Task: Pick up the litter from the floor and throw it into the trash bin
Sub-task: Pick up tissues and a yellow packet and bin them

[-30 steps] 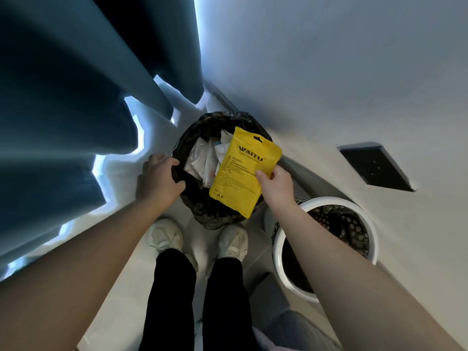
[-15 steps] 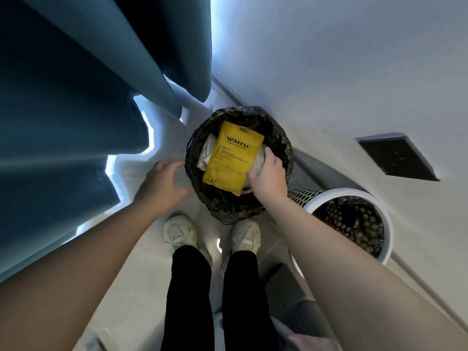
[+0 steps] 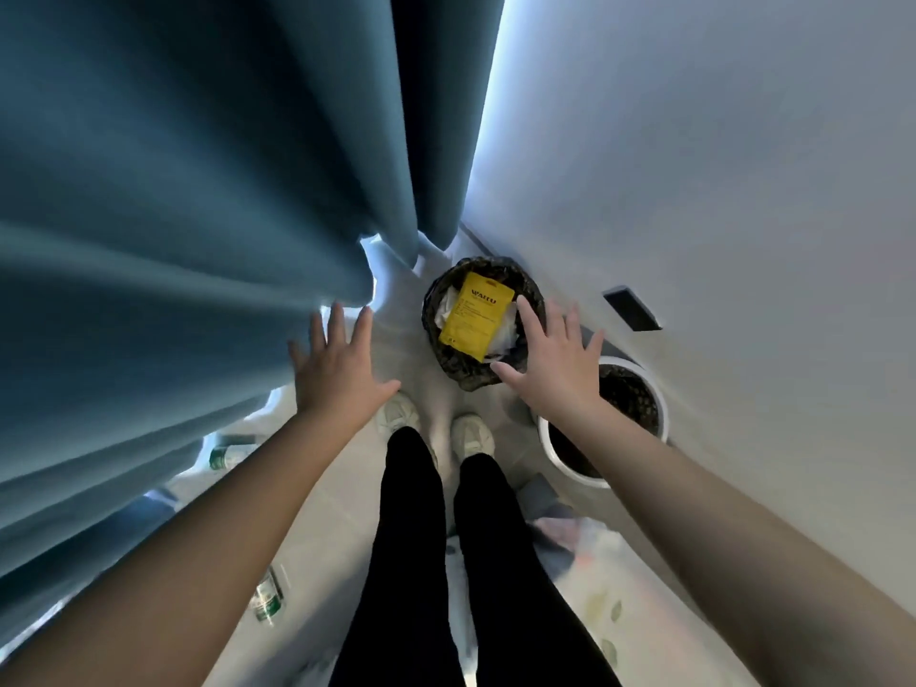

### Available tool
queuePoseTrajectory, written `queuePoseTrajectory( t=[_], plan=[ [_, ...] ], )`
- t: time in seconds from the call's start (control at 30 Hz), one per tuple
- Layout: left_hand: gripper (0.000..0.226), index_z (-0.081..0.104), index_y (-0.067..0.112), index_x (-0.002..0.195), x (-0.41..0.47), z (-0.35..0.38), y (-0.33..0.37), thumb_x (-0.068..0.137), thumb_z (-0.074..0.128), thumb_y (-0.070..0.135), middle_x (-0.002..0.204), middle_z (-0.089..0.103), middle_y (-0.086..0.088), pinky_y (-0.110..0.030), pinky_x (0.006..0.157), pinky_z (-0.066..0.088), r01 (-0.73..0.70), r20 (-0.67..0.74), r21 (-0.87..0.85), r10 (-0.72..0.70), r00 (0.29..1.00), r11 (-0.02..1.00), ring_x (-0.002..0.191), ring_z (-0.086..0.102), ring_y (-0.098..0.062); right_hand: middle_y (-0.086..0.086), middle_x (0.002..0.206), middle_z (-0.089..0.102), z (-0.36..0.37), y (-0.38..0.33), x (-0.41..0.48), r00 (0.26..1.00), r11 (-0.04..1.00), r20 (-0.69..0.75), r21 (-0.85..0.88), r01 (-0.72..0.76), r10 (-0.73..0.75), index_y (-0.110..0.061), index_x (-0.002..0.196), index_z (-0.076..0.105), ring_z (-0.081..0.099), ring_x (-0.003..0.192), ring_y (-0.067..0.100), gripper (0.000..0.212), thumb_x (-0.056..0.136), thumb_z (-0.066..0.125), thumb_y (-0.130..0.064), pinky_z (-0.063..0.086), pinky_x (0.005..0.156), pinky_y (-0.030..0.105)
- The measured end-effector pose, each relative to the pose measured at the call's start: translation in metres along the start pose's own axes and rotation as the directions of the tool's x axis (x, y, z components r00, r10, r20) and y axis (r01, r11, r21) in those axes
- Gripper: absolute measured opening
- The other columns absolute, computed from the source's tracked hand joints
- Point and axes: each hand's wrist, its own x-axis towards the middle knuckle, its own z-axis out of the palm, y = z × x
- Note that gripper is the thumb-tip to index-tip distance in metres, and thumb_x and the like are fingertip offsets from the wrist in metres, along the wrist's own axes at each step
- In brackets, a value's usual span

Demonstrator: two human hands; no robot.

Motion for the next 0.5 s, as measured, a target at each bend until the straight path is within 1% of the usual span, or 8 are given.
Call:
queuePoseTrajectory(
  t=[0.1, 0.17, 0.23, 0.3, 0.4, 0.5],
  plan=[
    [0.105, 0.008, 0.027, 0.151, -0.067, -0.035, -0.004, 0.072, 0.065, 0.066, 0.160, 0.000, -0.009, -0.061, 0.112, 0.011, 0.092, -0.093, -0.075, -0.098, 0.991, 0.993, 0.147, -0.001, -0.034, 0.007, 0.162, -0.004, -0.034, -0.014, -0.054, 0.989, 0.991, -0.078, -0.047, 0.123, -0.126, -0.033, 0.153, -0.002, -0.008, 0.148, 0.034, 0.091, 0.085, 0.048, -0.068, 0.002, 0.113, 0.066],
    [0.106, 0.005, 0.027, 0.152, -0.113, -0.050, -0.005, 0.072, 0.063, 0.068, 0.161, -0.002, -0.008, -0.063, 0.111, 0.009, 0.150, -0.146, -0.114, -0.166, 0.975, 0.982, 0.147, -0.004, -0.034, 0.006, 0.162, -0.006, -0.049, -0.021, -0.086, 0.974, 0.978, -0.105, -0.082, 0.192, -0.200, -0.033, 0.153, -0.004, -0.009, 0.148, 0.035, 0.092, 0.085, 0.047, -0.069, 0.003, 0.113, 0.067],
    [0.106, 0.005, 0.026, 0.152, -0.157, -0.057, -0.005, 0.073, 0.062, 0.068, 0.161, -0.001, -0.009, -0.064, 0.111, 0.009, 0.195, -0.205, -0.161, -0.226, 0.952, 0.967, 0.147, -0.003, -0.035, 0.006, 0.162, -0.009, -0.056, -0.028, -0.113, 0.954, 0.957, -0.114, -0.120, 0.262, -0.276, -0.035, 0.152, -0.007, -0.012, 0.148, 0.035, 0.093, 0.084, 0.046, -0.070, 0.002, 0.113, 0.067],
    [0.104, 0.007, 0.026, 0.152, -0.197, -0.055, -0.005, 0.073, 0.063, 0.066, 0.160, 0.000, -0.010, -0.065, 0.111, 0.008, 0.241, -0.245, -0.235, -0.298, 0.923, 0.941, 0.146, -0.001, -0.036, 0.005, 0.162, -0.010, -0.060, -0.036, -0.137, 0.927, 0.929, -0.114, -0.147, 0.341, -0.358, -0.036, 0.152, -0.007, -0.014, 0.147, 0.035, 0.093, 0.084, 0.046, -0.070, 0.001, 0.113, 0.067],
    [0.107, 0.007, 0.024, 0.152, -0.246, -0.041, -0.009, 0.072, 0.064, 0.067, 0.160, 0.001, -0.009, -0.066, 0.110, 0.006, 0.340, -0.243, -0.293, -0.414, 0.877, 0.893, 0.147, -0.002, -0.035, 0.005, 0.162, -0.011, -0.063, -0.048, -0.167, 0.877, 0.871, -0.089, -0.200, 0.448, -0.472, -0.035, 0.153, -0.003, -0.014, 0.147, 0.035, 0.093, 0.083, 0.048, -0.068, -0.003, 0.112, 0.066],
    [0.110, 0.004, 0.025, 0.152, -0.285, -0.028, -0.017, 0.070, 0.064, 0.068, 0.160, -0.001, -0.008, -0.064, 0.111, 0.005, 0.463, -0.198, -0.359, -0.551, 0.811, 0.811, 0.147, -0.005, -0.034, 0.004, 0.162, -0.011, -0.063, -0.067, -0.190, 0.816, 0.800, -0.061, -0.247, 0.546, -0.575, -0.035, 0.153, -0.002, -0.012, 0.147, 0.037, 0.095, 0.081, 0.051, -0.067, 0.000, 0.112, 0.067]
  ],
)
